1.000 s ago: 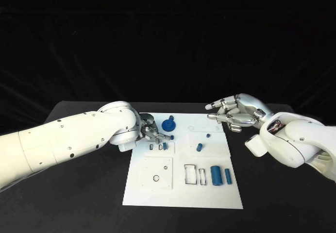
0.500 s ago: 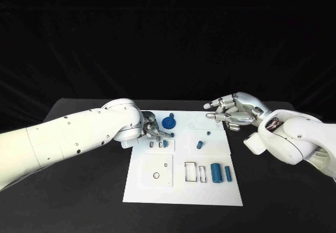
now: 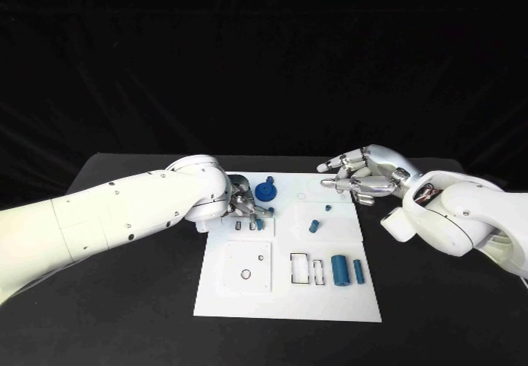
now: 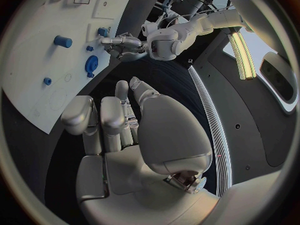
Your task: Assemble the parts on the task board
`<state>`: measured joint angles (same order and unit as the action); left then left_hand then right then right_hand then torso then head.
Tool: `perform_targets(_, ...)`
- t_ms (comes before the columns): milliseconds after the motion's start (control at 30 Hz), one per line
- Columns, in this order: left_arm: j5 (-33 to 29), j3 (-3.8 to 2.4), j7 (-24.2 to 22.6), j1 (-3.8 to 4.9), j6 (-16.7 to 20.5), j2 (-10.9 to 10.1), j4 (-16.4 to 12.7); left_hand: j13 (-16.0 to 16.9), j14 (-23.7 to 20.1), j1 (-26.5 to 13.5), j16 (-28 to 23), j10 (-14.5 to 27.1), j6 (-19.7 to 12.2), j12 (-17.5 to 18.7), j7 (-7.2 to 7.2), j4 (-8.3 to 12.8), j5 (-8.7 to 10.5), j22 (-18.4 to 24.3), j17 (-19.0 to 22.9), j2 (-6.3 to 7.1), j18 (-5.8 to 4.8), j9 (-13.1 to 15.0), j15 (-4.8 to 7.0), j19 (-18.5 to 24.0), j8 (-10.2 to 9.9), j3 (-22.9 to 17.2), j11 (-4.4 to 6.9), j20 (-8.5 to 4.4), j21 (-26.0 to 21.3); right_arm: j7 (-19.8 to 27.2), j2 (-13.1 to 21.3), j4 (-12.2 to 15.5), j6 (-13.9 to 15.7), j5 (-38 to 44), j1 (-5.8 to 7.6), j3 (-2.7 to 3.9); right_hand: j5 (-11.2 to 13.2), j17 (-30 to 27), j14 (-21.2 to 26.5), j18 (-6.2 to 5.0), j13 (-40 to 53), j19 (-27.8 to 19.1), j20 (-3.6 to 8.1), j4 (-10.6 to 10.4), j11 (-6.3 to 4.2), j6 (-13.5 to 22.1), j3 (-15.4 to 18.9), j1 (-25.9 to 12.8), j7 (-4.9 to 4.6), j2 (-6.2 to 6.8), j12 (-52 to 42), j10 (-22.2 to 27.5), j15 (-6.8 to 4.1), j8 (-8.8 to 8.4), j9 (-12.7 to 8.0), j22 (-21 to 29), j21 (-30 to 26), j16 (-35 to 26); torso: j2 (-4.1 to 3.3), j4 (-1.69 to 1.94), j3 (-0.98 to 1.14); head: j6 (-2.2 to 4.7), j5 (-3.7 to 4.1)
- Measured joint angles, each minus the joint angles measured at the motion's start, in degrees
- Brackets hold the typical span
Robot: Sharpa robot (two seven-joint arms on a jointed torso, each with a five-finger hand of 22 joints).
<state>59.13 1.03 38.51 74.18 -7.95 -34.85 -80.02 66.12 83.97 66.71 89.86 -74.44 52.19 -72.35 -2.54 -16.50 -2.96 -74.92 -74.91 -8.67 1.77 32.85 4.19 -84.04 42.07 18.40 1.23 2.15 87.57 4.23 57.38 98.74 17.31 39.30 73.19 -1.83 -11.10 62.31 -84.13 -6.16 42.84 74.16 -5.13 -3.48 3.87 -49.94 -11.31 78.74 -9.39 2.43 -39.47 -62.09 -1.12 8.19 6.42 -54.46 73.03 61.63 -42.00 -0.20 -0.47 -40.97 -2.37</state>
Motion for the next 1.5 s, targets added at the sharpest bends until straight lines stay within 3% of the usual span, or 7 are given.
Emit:
perform_targets(600,0.1,-0.01,0.0,-0.02,-1.3,0.8,0.9,0.1,0.0,1.6,0.0,0.0,-0.7,0.0,0.24,0.0,0.00,0.0,0.0,-0.58,0.01,1.9,0.00,0.0,1.0,0.0,0.00,0.00,0.0,-0.6,-0.2,-0.2,-0.4,0.2,0.00,-0.07,0.0,0.0,0.0,0.00,-0.1,0.0,0.00,-0.2,0.00,0.0,0.2,0.0,0.01,0.00,0.0,0.0,0.00,0.00,0.0,0.1,-0.2,0.0,-0.03,-0.01,0.04,-0.23,0.18)
perform_targets(867,0.1,0.03,0.0,-0.08,-2.5,1.1,1.1,0.4,0.0,4.0,0.0,-0.2,-1.4,0.0,0.20,0.7,0.00,0.0,0.0,-0.54,0.01,3.2,0.00,0.0,1.3,-0.7,0.20,0.00,0.0,-1.1,-0.2,-0.3,-0.4,0.3,0.00,-0.12,0.0,-0.1,0.0,0.00,-0.1,0.0,0.00,-0.2,0.00,0.0,0.2,0.0,0.01,0.00,0.0,0.0,0.00,0.22,0.0,0.3,-0.2,-0.2,-0.02,0.03,0.04,-0.27,0.20)
perform_targets(1500,0.1,0.08,-0.1,-0.29,-3.8,1.4,1.4,0.4,0.0,4.5,0.0,-0.2,-1.4,0.0,0.20,0.9,0.00,0.0,0.0,-0.53,0.01,3.5,0.00,0.0,1.5,-0.9,0.20,0.01,0.0,-1.7,-0.5,-0.9,-0.6,0.3,-0.03,-0.43,0.0,-0.2,0.0,0.00,-0.1,0.0,0.00,-0.2,0.01,0.0,0.2,-0.3,0.03,-0.32,0.0,0.0,0.00,0.22,0.0,0.4,-0.2,-0.2,0.01,0.03,0.00,-0.16,0.52)
